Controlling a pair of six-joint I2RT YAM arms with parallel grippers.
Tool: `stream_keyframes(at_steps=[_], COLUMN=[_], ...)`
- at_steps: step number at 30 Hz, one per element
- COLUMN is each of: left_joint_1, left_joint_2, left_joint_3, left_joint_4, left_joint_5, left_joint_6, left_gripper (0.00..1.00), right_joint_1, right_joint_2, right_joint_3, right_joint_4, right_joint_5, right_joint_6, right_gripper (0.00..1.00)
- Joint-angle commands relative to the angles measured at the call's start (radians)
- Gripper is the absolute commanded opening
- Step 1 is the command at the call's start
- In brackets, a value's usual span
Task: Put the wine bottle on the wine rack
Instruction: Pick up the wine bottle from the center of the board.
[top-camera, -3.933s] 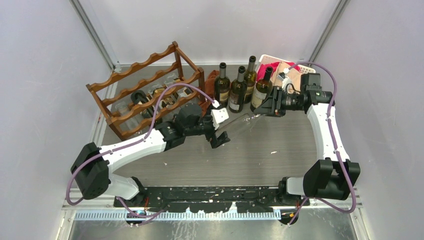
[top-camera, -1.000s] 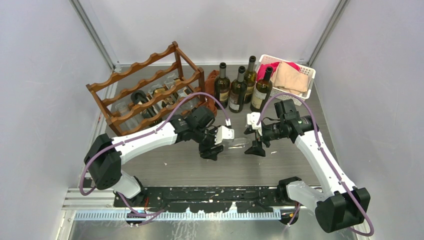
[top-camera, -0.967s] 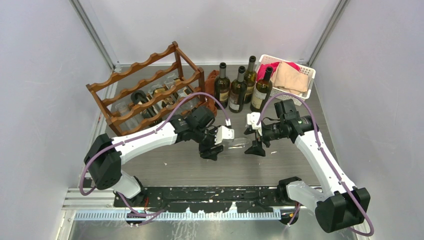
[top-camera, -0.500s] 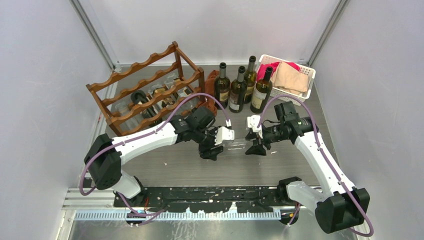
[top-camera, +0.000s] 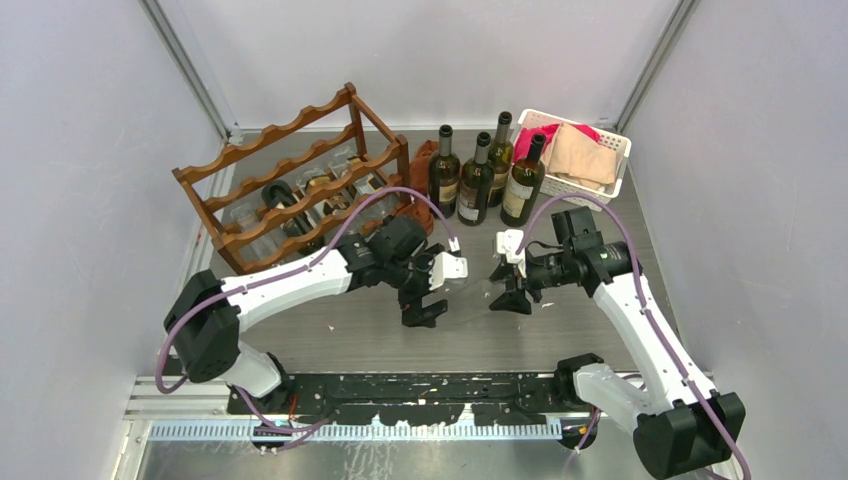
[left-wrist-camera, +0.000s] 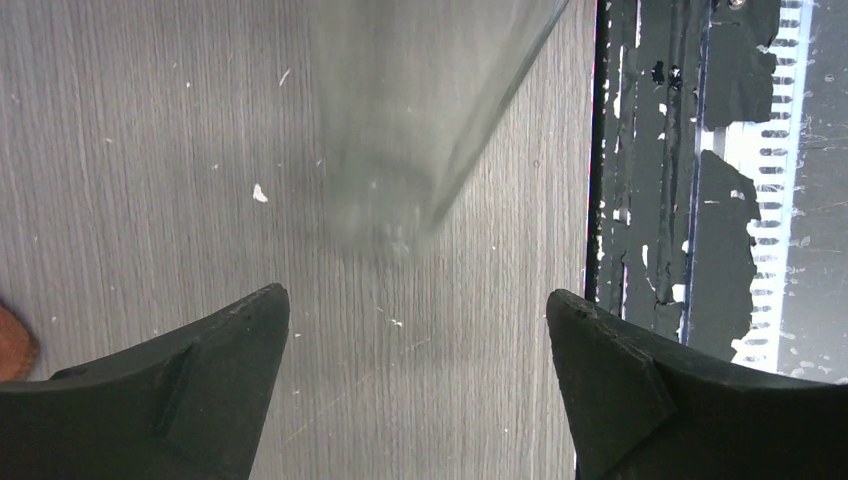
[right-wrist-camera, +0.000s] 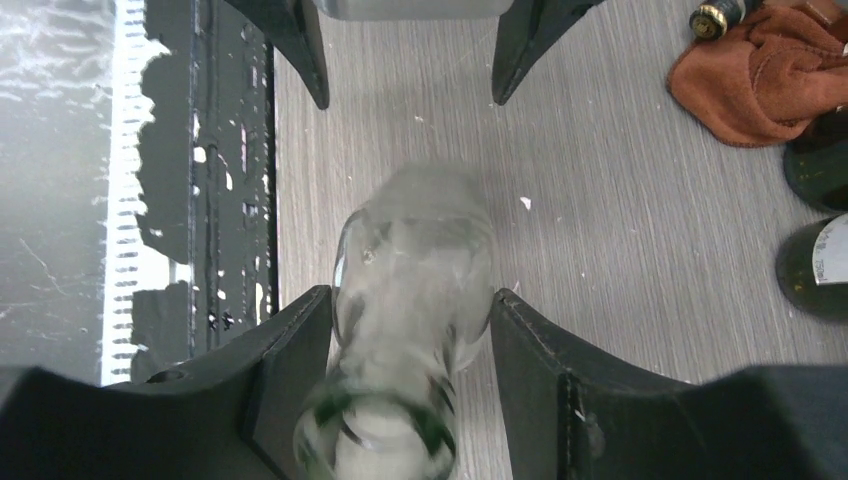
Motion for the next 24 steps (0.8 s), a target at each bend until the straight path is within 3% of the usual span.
stream_keyframes(at_steps=[1,11,16,24], left_joint_1=[-0.001,0.000,-0.010,-0.028], left_joint_2=[-0.094,-0.167,-0.107,0.021], left_joint_3=[-0.052,-0.111,-0.159,-0.172], left_joint_4=[0.103,0.153,0.358,0.534], left_joint_5=[-0.011,-0.034,0.019,0.008], left_joint_6=[-0.029,-0.085,-0.150,-0.010], left_gripper=[1.00,1.00,1.00,1.00], right_joint_1=[0.005,0.005,0.004,0.006], right_joint_2=[-0.055,-0.086,-0.096,-0.163], right_joint_3=[-0.010,-0.057,-0.093,-0.185], right_joint_4=[0.111,0.111,0.031,0.016], right_joint_5=[-0.031,-0.014,0.041,0.088], right_joint_6=[0.124,0.159,0.075,-0.033], right_gripper=[0.01,0.01,0.01,0.03])
